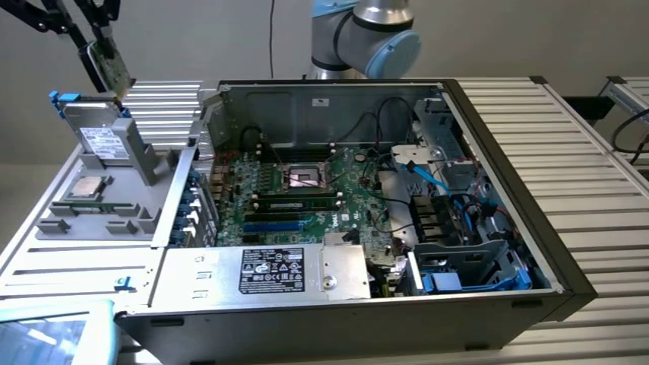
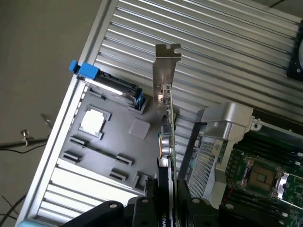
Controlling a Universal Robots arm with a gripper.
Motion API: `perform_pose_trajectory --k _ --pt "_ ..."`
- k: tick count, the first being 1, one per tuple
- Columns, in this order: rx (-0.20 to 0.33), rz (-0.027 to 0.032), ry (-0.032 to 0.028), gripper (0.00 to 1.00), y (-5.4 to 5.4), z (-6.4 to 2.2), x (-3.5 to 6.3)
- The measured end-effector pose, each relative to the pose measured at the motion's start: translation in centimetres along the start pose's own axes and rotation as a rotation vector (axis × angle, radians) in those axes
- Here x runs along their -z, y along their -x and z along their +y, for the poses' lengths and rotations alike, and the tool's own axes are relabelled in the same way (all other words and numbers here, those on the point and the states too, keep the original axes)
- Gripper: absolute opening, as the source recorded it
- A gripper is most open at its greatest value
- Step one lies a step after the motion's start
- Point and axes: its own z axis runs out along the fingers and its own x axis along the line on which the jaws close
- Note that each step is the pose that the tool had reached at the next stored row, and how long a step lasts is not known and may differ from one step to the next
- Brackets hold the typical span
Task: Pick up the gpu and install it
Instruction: 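Pick up the gpu and move the gpu toward the slot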
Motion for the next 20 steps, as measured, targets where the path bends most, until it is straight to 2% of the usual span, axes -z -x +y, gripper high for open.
perform_pose_trajectory --k 7,20 --pt "0.111 0.0105 0.0222 0.29 0.0 0.0 0.0" --pt "0.316 0.0222 0.0735 0.29 0.0 0.0 0.0"
